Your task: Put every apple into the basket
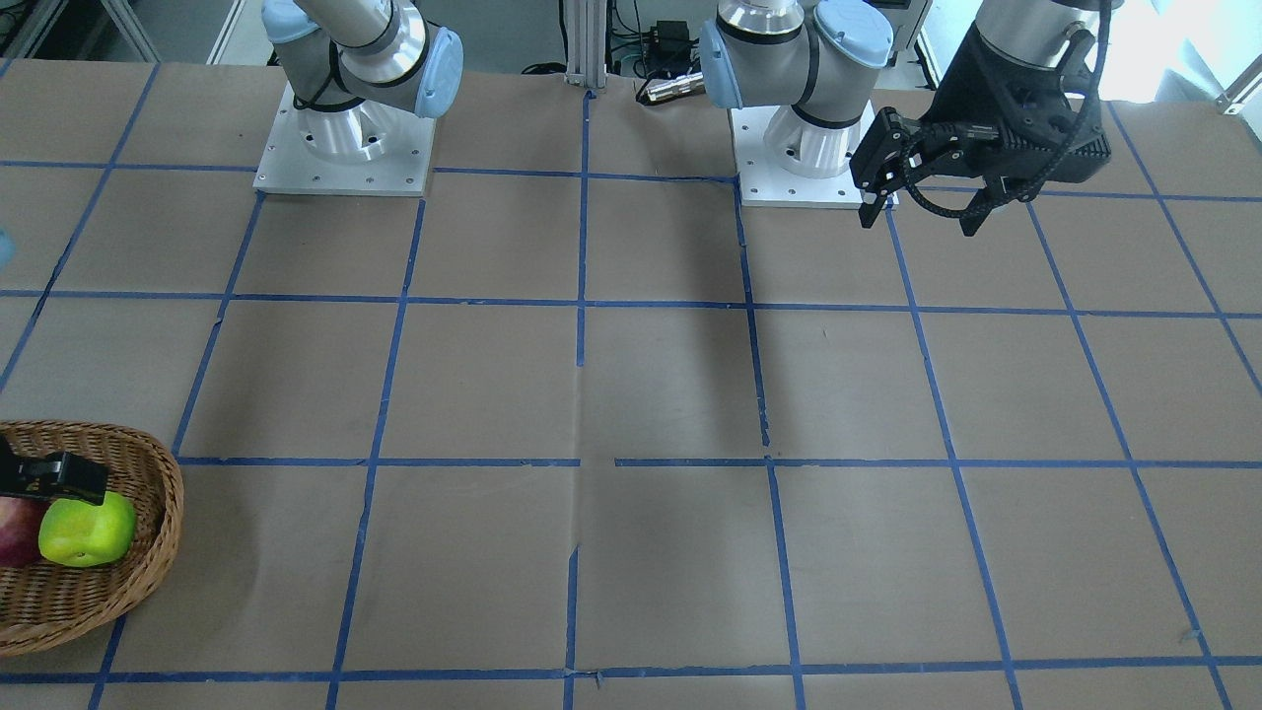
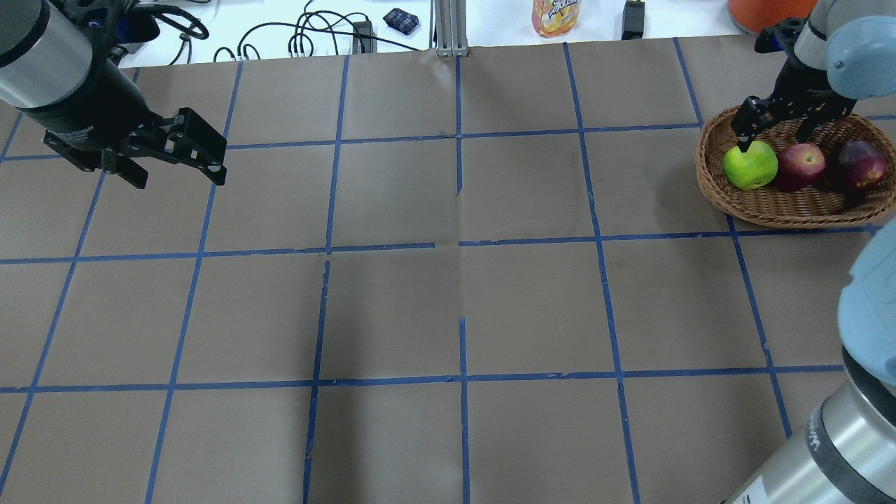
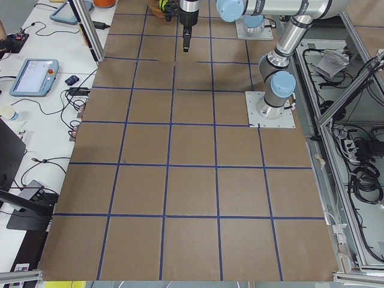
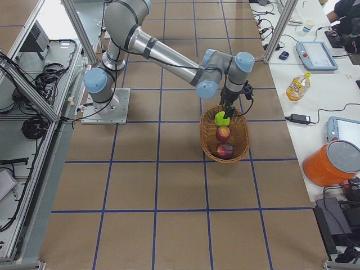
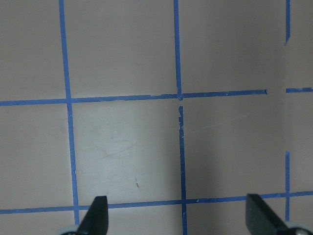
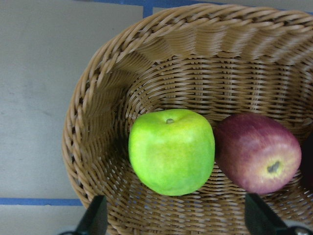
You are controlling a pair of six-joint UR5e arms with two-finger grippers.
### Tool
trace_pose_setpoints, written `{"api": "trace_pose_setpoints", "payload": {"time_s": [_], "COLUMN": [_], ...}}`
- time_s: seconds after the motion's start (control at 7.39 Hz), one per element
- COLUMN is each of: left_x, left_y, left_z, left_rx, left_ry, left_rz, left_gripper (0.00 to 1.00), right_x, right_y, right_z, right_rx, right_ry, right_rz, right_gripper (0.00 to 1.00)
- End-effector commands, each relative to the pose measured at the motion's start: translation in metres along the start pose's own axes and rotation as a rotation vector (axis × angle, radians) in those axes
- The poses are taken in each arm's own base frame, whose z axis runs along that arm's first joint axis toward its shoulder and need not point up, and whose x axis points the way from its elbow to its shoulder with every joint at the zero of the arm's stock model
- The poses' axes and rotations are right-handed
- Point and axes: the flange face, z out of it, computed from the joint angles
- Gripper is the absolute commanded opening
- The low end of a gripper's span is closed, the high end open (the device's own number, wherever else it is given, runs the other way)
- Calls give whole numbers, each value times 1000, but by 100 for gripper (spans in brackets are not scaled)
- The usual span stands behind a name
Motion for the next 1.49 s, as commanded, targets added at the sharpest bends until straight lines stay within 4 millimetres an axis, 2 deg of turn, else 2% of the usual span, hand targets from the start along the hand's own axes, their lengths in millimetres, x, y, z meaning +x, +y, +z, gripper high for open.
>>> {"api": "trace_pose_setpoints", "payload": {"time_s": [0.0,0.14,0.27,0.54,0.68,0.95,1.22,1.35], "left_x": [0,0,0,0,1,-3,-4,-5], "left_y": [0,1,1,1,1,1,0,-5], "left_z": [1,2,2,2,3,2,4,14], "left_rx": [-3,-7,-6,-8,-8,-11,-18,-41], "left_ry": [1,0,1,1,1,-36,-42,-30], "left_rz": [0,0,0,-3,-5,3,1,1], "left_gripper": [100,100,100,100,100,100,100,100], "right_x": [-41,-83,-116,-184,-213,-223,-224,-224], "right_y": [25,52,80,123,132,140,156,161], "right_z": [-65,-103,-136,-174,-177,-168,-173,-173], "right_rx": [59,41,36,27,30,7,18,19], "right_ry": [-79,-88,-88,-86,-85,-87,-85,-82], "right_rz": [10,-23,71,95,113,151,148,142], "right_gripper": [100,100,100,100,100,100,100,100]}}
